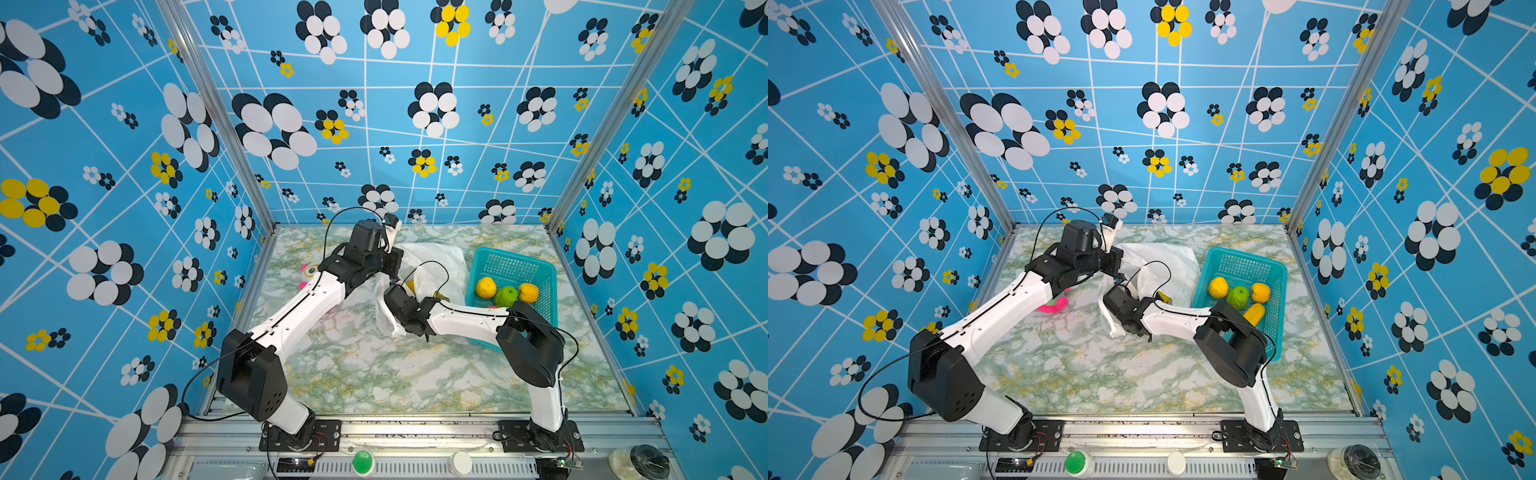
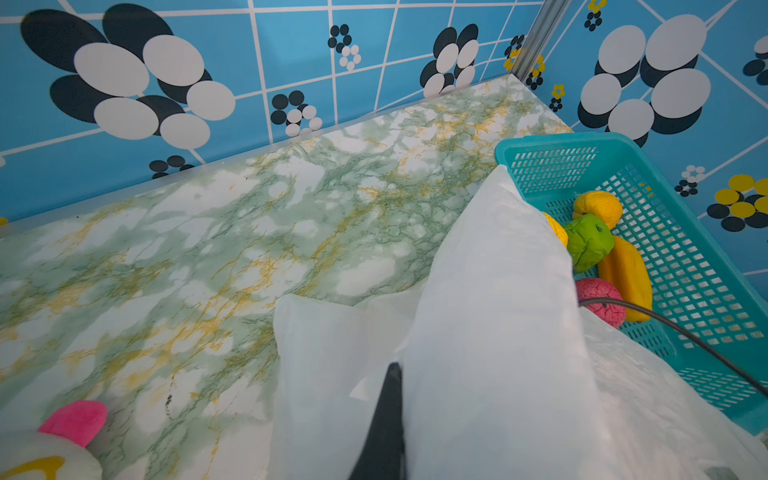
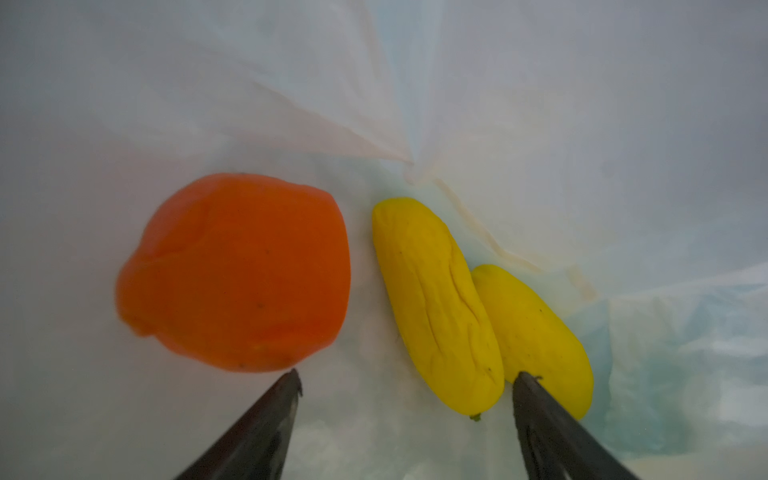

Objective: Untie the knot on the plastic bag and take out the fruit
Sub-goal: 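Lower the open right gripper inside the bag toward the orange fruit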

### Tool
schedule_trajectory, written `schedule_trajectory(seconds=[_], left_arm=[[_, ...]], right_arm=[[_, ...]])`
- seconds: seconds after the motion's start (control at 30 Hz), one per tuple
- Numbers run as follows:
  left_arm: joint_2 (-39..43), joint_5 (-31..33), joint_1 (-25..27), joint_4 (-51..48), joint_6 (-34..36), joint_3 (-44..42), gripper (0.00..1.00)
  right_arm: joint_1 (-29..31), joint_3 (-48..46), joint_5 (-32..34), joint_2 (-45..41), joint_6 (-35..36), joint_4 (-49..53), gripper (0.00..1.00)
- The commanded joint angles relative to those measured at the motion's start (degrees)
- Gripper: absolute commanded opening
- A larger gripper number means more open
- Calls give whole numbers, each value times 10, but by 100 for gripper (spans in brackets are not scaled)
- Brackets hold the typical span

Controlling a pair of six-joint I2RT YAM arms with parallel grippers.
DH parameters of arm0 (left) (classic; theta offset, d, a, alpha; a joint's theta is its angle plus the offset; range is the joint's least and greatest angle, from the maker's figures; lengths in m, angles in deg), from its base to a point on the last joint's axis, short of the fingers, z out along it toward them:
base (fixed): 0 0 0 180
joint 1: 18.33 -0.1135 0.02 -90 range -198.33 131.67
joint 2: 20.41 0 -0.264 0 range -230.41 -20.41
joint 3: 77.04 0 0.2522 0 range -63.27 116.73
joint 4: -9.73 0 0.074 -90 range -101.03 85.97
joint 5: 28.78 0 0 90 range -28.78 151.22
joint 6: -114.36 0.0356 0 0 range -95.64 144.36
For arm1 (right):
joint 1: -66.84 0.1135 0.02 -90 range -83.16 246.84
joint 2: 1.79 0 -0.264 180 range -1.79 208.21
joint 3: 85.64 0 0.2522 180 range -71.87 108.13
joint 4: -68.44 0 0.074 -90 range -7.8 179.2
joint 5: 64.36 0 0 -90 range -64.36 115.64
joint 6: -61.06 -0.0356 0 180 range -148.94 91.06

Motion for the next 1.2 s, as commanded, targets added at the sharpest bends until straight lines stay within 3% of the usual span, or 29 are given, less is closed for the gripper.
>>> schedule_trajectory(seconds=[0.0, 0.17, 0.33, 0.5, 0.77, 0.9, 1.17], left_arm=[[25, -7, 11, 8, 13, -8, 0], [44, -5, 24, 27, 18, -24, 0], [83, 16, 46, 56, 37, -57, 0], [84, 34, 47, 57, 37, -60, 0], [18, 90, 46, 33, 28, -40, 0], [3, 73, 46, 38, 19, -39, 0], [7, 68, 46, 38, 14, -41, 0]], right_arm=[[-5, 44, -27, 40, -14, 12, 86], [-28, 147, -25, 108, -22, 49, 85], [-40, 192, -13, 129, -37, 78, 85], [-40, 127, 6, 89, -42, 60, 87], [-40, 0, 32, -2, -66, 53, 92], [-40, -37, 29, -37, -86, 56, 92], [-39, -37, -66, -33, -37, -41, 92]])
